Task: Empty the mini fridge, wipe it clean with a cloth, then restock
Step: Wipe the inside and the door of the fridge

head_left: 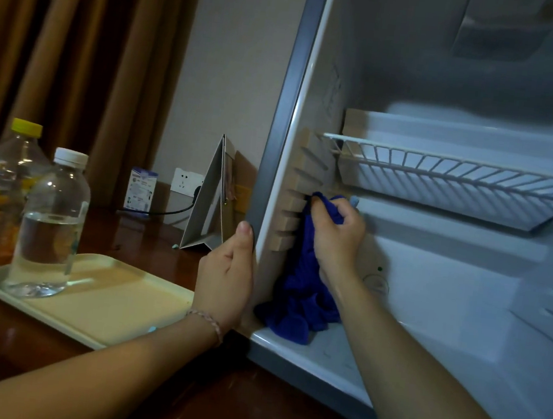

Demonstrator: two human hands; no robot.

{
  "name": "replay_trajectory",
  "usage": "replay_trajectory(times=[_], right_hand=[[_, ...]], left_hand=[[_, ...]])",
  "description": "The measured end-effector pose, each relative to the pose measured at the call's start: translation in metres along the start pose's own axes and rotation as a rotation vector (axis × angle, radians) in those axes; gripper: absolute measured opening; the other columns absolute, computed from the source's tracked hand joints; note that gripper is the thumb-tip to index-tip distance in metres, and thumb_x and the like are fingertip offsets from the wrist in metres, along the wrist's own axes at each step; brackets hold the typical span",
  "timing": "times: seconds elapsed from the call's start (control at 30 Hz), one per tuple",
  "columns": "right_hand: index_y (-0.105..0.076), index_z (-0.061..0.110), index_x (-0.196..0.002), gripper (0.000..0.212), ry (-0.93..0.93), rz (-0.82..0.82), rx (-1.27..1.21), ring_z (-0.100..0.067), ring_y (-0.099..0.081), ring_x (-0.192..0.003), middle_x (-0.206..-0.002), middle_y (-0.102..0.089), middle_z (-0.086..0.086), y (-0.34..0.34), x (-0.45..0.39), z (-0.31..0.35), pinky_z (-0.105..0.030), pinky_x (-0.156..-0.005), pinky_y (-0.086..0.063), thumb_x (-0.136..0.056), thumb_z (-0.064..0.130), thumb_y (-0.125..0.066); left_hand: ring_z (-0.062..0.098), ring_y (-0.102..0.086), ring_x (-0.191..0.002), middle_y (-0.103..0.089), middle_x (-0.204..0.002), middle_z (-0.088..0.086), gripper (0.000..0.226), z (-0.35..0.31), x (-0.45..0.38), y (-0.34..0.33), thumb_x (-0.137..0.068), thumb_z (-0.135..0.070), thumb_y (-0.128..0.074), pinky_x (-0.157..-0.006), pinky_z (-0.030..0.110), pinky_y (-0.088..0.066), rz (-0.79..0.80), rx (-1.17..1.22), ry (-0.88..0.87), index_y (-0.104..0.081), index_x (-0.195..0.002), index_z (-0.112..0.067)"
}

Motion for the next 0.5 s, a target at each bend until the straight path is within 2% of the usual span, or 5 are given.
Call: replay_trajectory(times=[0.1,0.17,0.4,0.5], right_hand=[[-0.048,0.015,-0.062,0.036,-0.161,-0.08,-0.034,-0.006,-0.04,-0.047,-0.049,-0.042,0.007,0.003,-0.011,-0.017,-0.024,-0.049,-0.032,-0.092,0.015,-0.068],[-0.049,0.018,-0.059,0.039,-0.238,-0.126,-0.053,-0.005,-0.039,-0.044,-0.046,-0.043,0.01,0.004,-0.015,-0.025,-0.022,-0.046,-0.032,-0.09,0.018,-0.071],[-0.051,0.019,-0.062,0.035,-0.279,-0.148,-0.042,-0.003,-0.039,-0.043,-0.045,-0.044,0.011,0.003,-0.008,-0.018,-0.02,-0.045,-0.033,-0.09,0.022,-0.071],[-0.056,0.011,-0.07,0.029,-0.216,-0.111,-0.041,-0.007,-0.042,-0.049,-0.054,-0.047,0.003,0.0,0.009,-0.004,-0.022,-0.048,-0.035,-0.092,0.024,-0.07]], left_hand=[[0.004,-0.041,-0.045,-0.041,-0.042,-0.009,0.056,0.0,-0.001,0.0,-0.101,-0.049,-0.027,-0.045,0.018,-0.029,-0.013,-0.008,-0.019,-0.03,-0.053,-0.018],[0.003,-0.04,-0.044,-0.042,-0.042,-0.009,0.055,0.0,-0.001,0.0,-0.102,-0.046,-0.029,-0.045,0.017,-0.029,-0.018,0.001,-0.026,-0.029,-0.053,-0.02],[0.003,-0.04,-0.043,-0.044,-0.043,-0.009,0.054,-0.002,0.0,0.0,-0.093,-0.055,-0.026,-0.045,0.016,-0.03,-0.014,0.036,-0.049,-0.031,-0.051,-0.021],[0.004,-0.043,-0.044,-0.044,-0.042,-0.009,0.056,-0.001,0.0,0.001,-0.091,-0.058,-0.024,-0.045,0.015,-0.031,-0.011,0.033,-0.05,-0.033,-0.051,-0.019]])
Point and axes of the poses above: each hand's wrist, its own x-axis away from the middle knuckle, its own y-axis out of the back of the hand, z = x × y, the point moved 4 cm from there along -x, towards the middle knuckle
